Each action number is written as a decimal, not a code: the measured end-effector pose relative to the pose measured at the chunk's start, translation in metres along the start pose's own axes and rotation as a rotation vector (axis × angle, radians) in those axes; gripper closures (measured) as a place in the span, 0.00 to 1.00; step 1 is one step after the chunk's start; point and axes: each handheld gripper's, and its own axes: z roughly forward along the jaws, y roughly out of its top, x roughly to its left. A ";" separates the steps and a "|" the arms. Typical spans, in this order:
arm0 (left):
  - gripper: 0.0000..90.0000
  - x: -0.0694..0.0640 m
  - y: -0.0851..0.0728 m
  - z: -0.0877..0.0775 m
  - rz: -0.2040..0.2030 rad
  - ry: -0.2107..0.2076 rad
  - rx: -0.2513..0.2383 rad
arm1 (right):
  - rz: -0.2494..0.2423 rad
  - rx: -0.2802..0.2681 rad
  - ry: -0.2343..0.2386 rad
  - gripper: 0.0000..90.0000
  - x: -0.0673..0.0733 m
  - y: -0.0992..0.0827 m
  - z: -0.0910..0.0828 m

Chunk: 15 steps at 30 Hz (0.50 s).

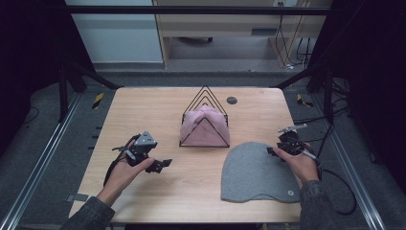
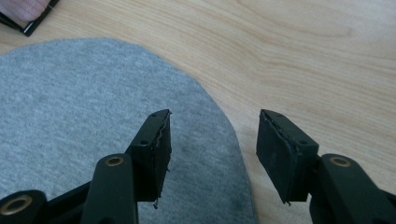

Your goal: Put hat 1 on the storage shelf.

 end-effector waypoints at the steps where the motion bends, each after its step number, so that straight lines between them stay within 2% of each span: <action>1: 0.07 0.000 -0.002 -0.001 0.004 0.007 0.005 | -0.002 0.003 0.001 0.50 0.000 -0.001 0.000; 3: 0.07 0.001 -0.005 -0.002 -0.001 0.013 0.006 | -0.002 0.004 0.004 0.50 -0.001 -0.002 0.000; 4: 0.08 0.002 -0.011 -0.002 -0.021 0.013 0.005 | 0.001 0.001 0.005 0.51 -0.002 -0.003 -0.001; 5: 0.08 0.002 -0.014 -0.001 -0.024 0.013 0.012 | 0.003 0.000 0.007 0.51 -0.002 -0.003 -0.001; 8: 0.08 0.003 -0.018 -0.001 -0.006 0.031 0.036 | 0.003 0.005 0.016 0.53 -0.001 -0.003 0.001; 15: 0.08 0.008 -0.021 -0.004 -0.023 0.037 0.032 | -0.023 0.019 0.015 0.55 0.003 -0.003 0.006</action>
